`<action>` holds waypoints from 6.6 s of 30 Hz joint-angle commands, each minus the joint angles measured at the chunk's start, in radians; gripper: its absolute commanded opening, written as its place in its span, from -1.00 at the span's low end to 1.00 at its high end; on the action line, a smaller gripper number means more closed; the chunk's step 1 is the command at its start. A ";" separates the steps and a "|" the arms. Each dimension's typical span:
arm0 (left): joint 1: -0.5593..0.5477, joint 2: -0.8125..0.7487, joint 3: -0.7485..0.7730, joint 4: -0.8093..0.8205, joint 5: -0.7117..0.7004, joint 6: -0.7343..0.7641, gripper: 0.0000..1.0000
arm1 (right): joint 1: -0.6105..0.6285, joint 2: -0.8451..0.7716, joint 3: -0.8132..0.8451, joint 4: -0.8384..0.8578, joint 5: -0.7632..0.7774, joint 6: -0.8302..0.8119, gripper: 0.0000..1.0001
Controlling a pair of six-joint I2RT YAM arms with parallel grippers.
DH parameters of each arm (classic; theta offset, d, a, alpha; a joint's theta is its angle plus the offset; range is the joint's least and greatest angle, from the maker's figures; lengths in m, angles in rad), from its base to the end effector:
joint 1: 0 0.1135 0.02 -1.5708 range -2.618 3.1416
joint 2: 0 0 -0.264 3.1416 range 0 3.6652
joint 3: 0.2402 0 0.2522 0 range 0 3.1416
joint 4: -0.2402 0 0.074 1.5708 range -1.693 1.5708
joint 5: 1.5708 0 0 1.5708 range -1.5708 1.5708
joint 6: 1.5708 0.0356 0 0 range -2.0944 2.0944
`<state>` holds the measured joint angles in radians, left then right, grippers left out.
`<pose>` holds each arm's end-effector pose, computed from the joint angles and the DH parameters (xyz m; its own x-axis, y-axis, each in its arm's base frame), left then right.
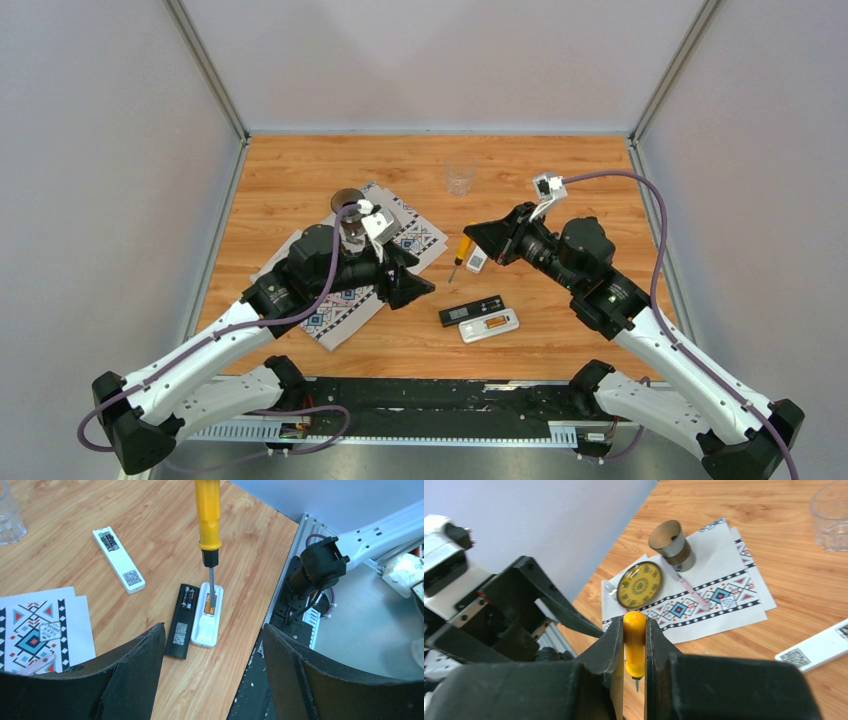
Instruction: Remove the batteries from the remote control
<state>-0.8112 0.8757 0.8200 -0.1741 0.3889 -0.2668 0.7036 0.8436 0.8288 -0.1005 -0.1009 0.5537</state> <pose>0.1300 -0.1565 0.3382 -0.3952 0.0619 -0.9165 0.8511 0.4000 -0.3400 0.1494 0.1315 0.3545 -0.4532 0.3016 -0.8388 -0.5663 0.6294 0.5322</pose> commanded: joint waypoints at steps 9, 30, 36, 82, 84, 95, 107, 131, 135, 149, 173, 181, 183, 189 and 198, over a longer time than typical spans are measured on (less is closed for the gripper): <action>0.000 0.069 0.024 -0.076 -0.079 0.035 0.53 | -0.003 -0.012 -0.085 -0.065 0.351 -0.273 -1.00; -0.235 0.540 0.079 0.033 -0.321 0.034 0.53 | -0.003 -0.167 -0.200 -0.105 0.557 -0.241 -1.00; -0.276 0.670 0.137 0.028 -0.378 0.122 0.53 | -0.001 -0.173 -0.192 -0.117 0.543 -0.245 -1.00; -0.436 0.974 0.220 0.022 -0.422 0.210 0.30 | -0.003 -0.167 -0.223 -0.154 0.521 -0.184 -1.00; -0.437 0.983 0.217 0.019 -0.462 0.198 0.28 | -0.004 -0.167 -0.226 -0.153 0.515 -0.181 -1.00; -0.450 1.036 0.220 0.002 -0.578 0.144 0.24 | -0.006 -0.156 -0.229 -0.146 0.514 -0.166 -1.00; -0.450 0.938 0.082 0.001 -0.716 0.118 -0.17 | -0.007 -0.155 -0.241 -0.127 0.495 -0.158 -1.00; -0.450 0.614 -0.194 0.081 -0.662 0.094 0.65 | -0.007 -0.126 -0.335 0.093 0.145 -0.149 -1.00; -0.450 0.652 -0.185 0.111 -0.656 0.093 0.64 | -0.007 -0.104 -0.339 0.130 0.135 -0.146 -1.00; -0.450 0.741 -0.162 0.162 -0.593 0.120 0.00 | -0.007 -0.095 -0.399 0.200 0.139 -0.130 -1.00; -0.450 0.744 -0.147 0.111 -0.598 0.129 -0.49 | -0.007 0.037 -0.421 0.266 0.165 -0.106 -1.00; -0.450 0.746 -0.147 0.111 -0.602 0.127 -0.51 | -0.007 0.064 -0.439 0.280 0.193 -0.095 -1.00; -0.450 0.744 -0.147 0.111 -0.602 0.129 -0.51 | -0.004 0.071 -0.442 0.283 0.202 -0.095 -1.00; -0.450 0.756 -0.140 0.108 -0.598 0.127 -0.51 | -0.001 0.101 -0.435 0.272 0.231 -0.081 -1.00; -0.450 0.764 -0.139 0.108 -0.598 0.124 -0.55 | 0.014 0.140 -0.436 0.280 0.231 -0.049 -1.00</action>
<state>-1.2625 1.5818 0.7029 0.0509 -0.2157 -0.1593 0.7063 0.9607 0.3897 0.1604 0.1162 0.4812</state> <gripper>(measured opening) 0.568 0.133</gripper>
